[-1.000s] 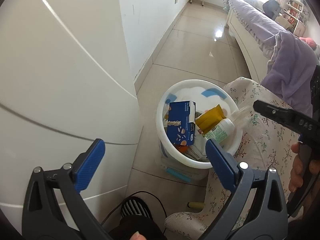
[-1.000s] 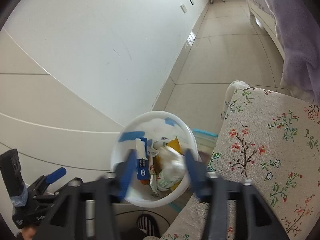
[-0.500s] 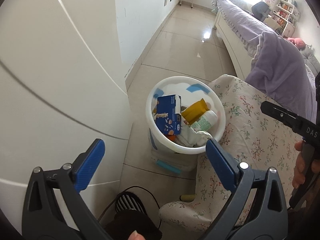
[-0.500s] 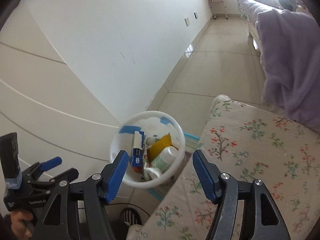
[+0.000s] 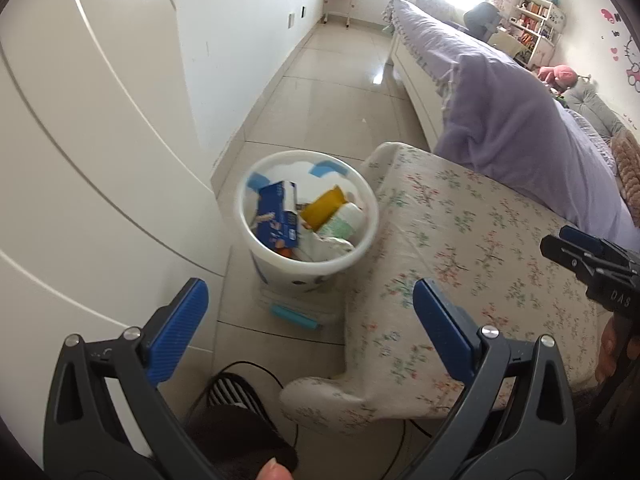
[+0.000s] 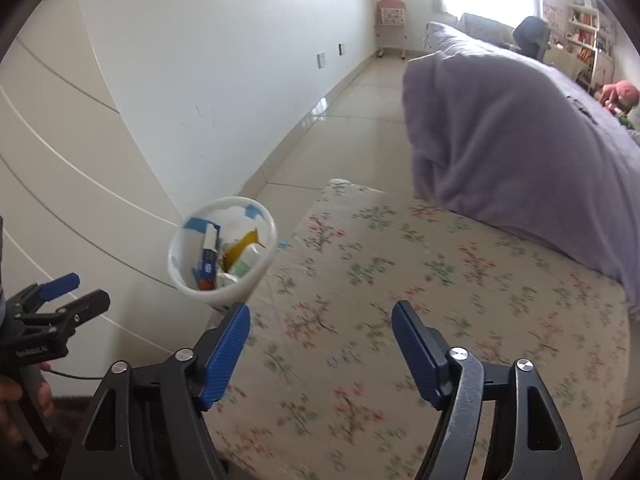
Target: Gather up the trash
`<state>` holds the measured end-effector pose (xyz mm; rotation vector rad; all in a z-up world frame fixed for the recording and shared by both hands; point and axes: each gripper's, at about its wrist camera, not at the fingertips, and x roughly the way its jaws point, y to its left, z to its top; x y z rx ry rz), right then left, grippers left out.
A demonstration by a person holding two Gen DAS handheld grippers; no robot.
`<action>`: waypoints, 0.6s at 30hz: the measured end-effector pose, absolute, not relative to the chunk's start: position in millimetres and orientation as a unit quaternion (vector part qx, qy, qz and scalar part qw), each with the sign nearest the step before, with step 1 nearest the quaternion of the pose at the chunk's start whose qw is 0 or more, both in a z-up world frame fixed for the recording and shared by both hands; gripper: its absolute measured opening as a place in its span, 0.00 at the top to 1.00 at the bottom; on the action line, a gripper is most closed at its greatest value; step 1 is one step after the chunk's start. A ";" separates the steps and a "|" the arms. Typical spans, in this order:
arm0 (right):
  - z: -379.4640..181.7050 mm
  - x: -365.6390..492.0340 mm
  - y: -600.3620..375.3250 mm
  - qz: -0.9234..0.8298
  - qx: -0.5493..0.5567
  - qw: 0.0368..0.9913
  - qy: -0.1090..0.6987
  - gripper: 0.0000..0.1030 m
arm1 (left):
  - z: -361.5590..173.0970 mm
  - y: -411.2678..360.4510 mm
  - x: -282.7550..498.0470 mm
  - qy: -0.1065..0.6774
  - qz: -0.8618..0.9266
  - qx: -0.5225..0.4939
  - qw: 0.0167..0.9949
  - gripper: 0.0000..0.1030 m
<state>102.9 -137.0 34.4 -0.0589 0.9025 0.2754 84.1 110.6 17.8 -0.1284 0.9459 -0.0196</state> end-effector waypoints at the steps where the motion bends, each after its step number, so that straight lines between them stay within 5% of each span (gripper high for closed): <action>1: 36.2 96.3 -141.1 0.127 -0.032 0.892 0.432 0.22 | 18.5 104.8 79.4 0.454 -0.014 -0.063 0.889 0.01; 18: 24.5 -1.8 -198.7 -0.015 -0.028 0.926 0.376 0.19 | 20.8 34.5 21.0 0.404 -0.025 -0.031 0.914 0.01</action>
